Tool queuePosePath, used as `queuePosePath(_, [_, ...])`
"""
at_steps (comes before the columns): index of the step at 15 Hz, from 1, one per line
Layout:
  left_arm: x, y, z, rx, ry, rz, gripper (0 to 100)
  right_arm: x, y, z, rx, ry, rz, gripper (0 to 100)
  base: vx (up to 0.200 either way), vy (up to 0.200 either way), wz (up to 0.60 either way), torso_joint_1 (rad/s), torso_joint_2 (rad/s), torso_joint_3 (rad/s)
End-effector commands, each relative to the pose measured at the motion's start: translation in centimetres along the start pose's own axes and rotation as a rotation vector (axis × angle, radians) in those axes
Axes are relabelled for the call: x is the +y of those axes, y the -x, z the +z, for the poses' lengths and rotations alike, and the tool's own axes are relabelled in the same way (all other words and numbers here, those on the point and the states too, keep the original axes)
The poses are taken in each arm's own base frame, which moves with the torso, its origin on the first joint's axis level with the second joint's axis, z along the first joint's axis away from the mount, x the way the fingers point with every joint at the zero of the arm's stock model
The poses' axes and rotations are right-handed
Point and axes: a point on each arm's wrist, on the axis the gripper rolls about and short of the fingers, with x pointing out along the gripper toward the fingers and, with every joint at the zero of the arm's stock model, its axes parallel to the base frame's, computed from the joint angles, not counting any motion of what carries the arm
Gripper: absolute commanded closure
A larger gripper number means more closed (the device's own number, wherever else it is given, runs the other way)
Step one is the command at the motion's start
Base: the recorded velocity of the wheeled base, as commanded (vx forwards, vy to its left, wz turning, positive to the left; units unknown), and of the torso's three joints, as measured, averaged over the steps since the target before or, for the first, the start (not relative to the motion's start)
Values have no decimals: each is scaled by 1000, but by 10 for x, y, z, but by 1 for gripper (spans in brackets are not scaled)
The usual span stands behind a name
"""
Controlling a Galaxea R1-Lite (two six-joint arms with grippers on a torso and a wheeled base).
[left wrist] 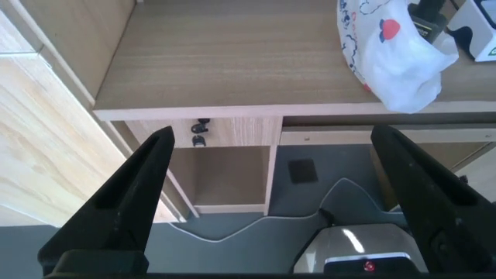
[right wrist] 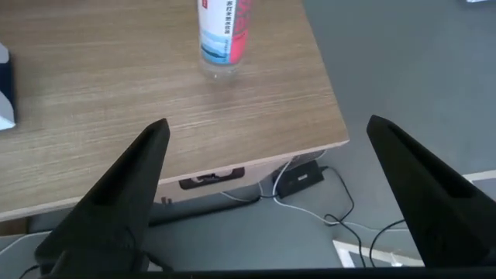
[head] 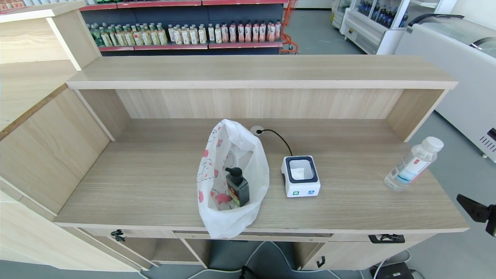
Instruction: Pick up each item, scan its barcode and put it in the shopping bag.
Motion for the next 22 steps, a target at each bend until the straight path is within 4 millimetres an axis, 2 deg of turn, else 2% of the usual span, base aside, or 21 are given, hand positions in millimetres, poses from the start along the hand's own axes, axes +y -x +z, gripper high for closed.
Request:
queuePosePath(1, [0, 0, 0, 0, 0, -1, 0, 2, -4, -3, -10, -34, 29, 0, 0, -200, 0, 2, -2, 7])
queuePosePath(4, [0, 0, 0, 0, 2, -1, 0, 3, -21, -2, -33, -40, 85, 0, 0, -200, 0, 1, 1, 1])
queuePosePath(8, [0, 0, 0, 0, 6, -1, 0, 5, -38, -10, 14, -34, 133, 0, 0, 0, 0, 0, 0, 0])
queuePosePath(11, [0, 0, 0, 0, 6, -1, 0, 5, -65, -12, -9, -26, 134, 0, 0, 0, 0, 0, 0, 0])
queuePosePath(14, [0, 0, 0, 0, 6, -1, 0, 7, -89, -25, -26, 29, 138, 0, 0, 0, 0, 0, 0, 0])
queuePosePath(17, [0, 0, 0, 0, 6, -1, 0, 20, -110, -32, -90, 67, 191, 0, 0, 0, 0, 0, 0, 0])
queuePosePath(22, [0, 0, 0, 0, 6, -1, 0, 45, -125, -39, -121, 69, 274, 0, 0, 0, 0, 0, 0, 0])
